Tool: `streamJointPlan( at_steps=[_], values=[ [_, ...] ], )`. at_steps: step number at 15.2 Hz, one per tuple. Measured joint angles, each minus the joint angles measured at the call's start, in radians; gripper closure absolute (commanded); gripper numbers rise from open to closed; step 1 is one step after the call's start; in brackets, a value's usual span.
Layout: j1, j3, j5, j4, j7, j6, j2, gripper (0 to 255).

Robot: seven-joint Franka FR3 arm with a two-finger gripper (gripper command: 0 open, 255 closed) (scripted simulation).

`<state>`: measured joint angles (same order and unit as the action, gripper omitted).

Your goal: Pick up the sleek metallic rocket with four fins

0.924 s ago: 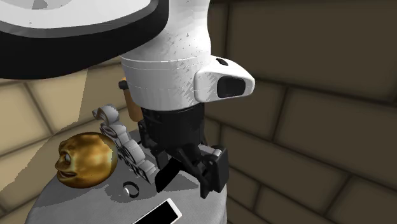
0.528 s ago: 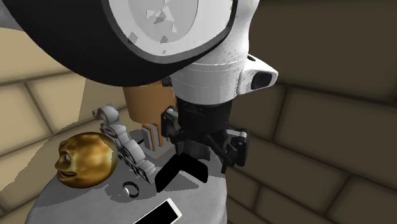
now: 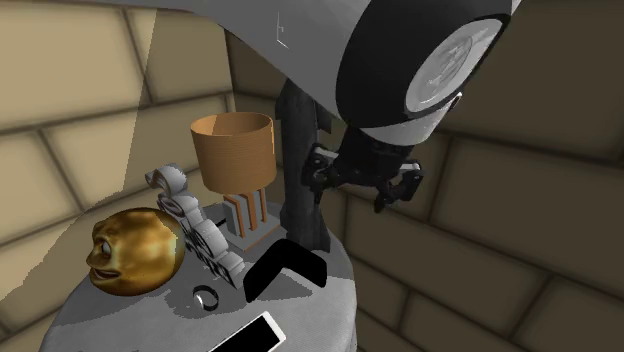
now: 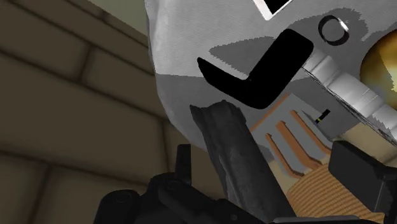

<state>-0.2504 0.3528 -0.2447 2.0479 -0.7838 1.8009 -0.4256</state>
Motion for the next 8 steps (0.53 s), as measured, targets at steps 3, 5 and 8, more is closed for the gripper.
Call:
streamJointPlan(
  at_steps=[3, 5, 8],
  values=[
    [-0.065, 0.061, -0.106, -0.098, -0.166, -0.010, 0.103, 0],
    [-0.101, 0.097, -0.183, -0.179, -0.272, -0.041, 0.175, 0],
    [-0.135, 0.149, -0.312, -0.318, -0.436, -0.112, 0.301, 0]
  ],
)
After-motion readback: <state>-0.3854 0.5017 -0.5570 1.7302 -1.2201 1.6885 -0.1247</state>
